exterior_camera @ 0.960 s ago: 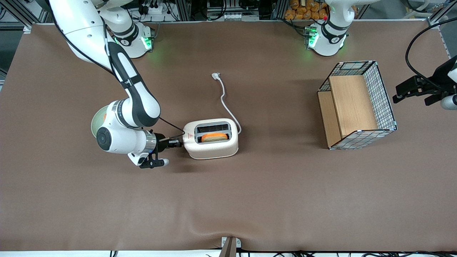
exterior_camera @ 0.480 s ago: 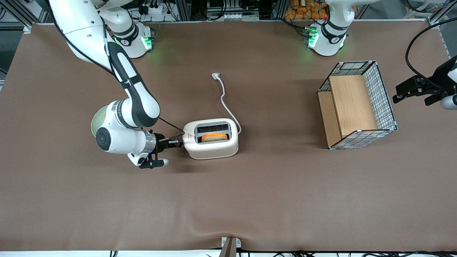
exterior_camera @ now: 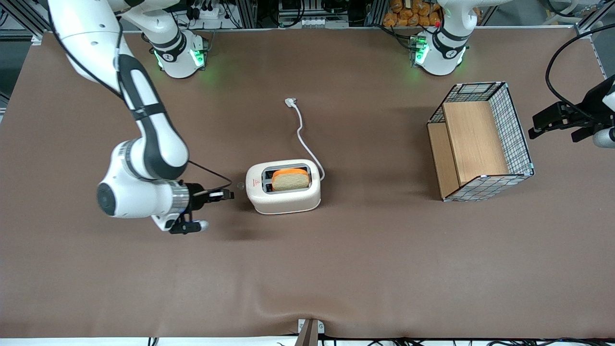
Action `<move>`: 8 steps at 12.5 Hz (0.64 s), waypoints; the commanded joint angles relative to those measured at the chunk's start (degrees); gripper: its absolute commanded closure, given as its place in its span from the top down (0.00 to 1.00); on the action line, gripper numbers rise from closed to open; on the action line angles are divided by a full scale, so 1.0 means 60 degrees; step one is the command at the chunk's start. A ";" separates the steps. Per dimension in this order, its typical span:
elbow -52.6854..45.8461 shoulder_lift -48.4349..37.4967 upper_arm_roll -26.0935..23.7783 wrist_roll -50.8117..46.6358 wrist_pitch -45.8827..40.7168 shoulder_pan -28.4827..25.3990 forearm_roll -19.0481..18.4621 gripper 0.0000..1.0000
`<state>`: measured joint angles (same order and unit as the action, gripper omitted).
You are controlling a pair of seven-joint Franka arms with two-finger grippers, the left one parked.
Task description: Press toaster button with right arm
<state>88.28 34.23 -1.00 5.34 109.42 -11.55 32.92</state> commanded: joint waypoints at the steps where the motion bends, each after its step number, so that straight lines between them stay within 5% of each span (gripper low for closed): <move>1: -0.0679 -0.0006 -0.0039 0.0150 -0.0845 0.0269 0.0140 1.00; 4: -0.1192 -0.0415 0.0429 0.0179 -0.1667 0.0445 -0.0269 1.00; 8: -0.1252 -0.1395 0.0038 0.0150 -0.1960 0.1146 -0.2156 1.00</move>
<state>80.29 29.12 1.93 6.04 99.51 -7.71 24.19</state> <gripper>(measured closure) 0.000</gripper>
